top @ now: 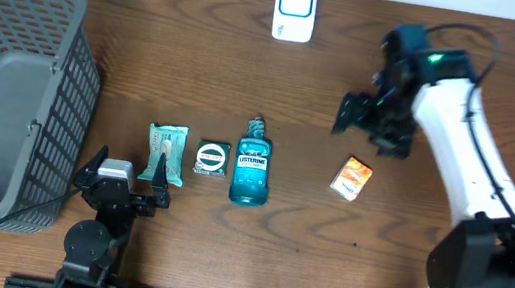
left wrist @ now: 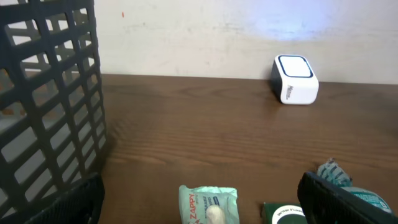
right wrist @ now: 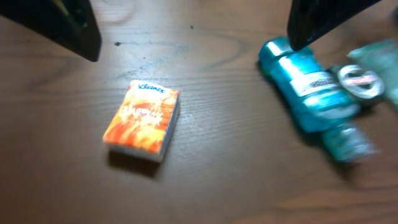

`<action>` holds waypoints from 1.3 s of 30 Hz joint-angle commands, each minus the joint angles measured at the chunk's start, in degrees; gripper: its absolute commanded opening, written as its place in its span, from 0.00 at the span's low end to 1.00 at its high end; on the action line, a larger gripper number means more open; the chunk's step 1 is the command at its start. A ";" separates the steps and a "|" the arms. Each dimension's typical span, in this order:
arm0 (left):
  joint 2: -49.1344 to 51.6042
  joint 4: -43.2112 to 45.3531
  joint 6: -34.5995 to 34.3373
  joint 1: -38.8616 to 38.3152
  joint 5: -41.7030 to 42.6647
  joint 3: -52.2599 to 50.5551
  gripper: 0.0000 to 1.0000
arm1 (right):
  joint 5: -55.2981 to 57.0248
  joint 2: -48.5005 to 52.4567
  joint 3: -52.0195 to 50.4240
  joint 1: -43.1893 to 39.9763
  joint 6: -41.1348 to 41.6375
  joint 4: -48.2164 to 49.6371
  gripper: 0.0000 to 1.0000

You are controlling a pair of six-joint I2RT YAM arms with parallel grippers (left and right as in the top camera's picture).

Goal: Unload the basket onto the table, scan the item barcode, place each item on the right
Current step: 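Lower the right gripper onto the small orange box and grasp it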

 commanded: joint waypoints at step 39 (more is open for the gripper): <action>-0.11 -2.05 0.15 0.22 -0.50 -1.18 0.98 | 10.34 19.87 -7.19 3.96 13.35 7.48 0.39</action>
